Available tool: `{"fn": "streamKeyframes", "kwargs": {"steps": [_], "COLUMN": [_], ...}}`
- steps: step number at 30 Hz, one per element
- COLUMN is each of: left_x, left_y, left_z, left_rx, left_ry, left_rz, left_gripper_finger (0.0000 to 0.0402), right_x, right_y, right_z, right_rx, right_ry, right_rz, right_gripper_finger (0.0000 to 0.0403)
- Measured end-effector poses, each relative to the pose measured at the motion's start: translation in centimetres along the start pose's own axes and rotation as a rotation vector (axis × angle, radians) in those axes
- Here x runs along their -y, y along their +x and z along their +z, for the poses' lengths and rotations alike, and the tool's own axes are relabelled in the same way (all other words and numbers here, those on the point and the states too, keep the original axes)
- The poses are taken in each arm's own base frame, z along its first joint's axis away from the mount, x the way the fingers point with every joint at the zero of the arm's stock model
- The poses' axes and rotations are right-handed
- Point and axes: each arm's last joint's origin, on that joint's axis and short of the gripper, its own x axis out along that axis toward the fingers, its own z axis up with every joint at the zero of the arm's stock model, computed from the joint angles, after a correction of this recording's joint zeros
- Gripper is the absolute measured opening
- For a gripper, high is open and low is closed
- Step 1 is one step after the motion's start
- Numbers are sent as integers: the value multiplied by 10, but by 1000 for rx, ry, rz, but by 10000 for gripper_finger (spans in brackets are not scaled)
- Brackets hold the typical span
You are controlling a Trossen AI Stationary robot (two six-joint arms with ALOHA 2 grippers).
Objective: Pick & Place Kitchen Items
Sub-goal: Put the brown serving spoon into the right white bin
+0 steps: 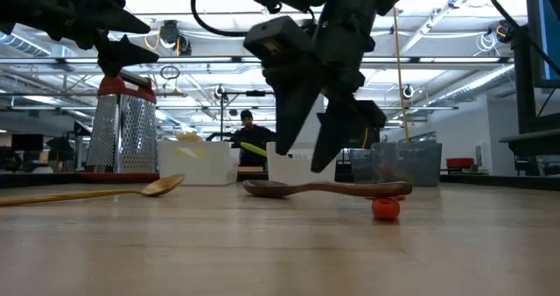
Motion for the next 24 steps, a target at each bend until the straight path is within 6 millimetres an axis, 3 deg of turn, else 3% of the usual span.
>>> {"fn": "streamKeyframes", "kwargs": {"steps": [6, 13, 24], "left_x": [0, 0, 0], "left_y": [0, 0, 0], "left_z": [0, 1, 1], "left_rx": [0, 9, 13], "left_ry": [-1, -6, -8], "left_rz": [1, 1, -1], "left_gripper_finger": [285, 285, 285], "right_x": [7, 7, 7], "right_y": [15, 46, 50], "right_z": [4, 8, 11], "right_rx": [-20, -48, -49], "right_ry": [18, 23, 25], "right_rz": [-28, 27, 55], "right_gripper_finger": [249, 249, 249]}}
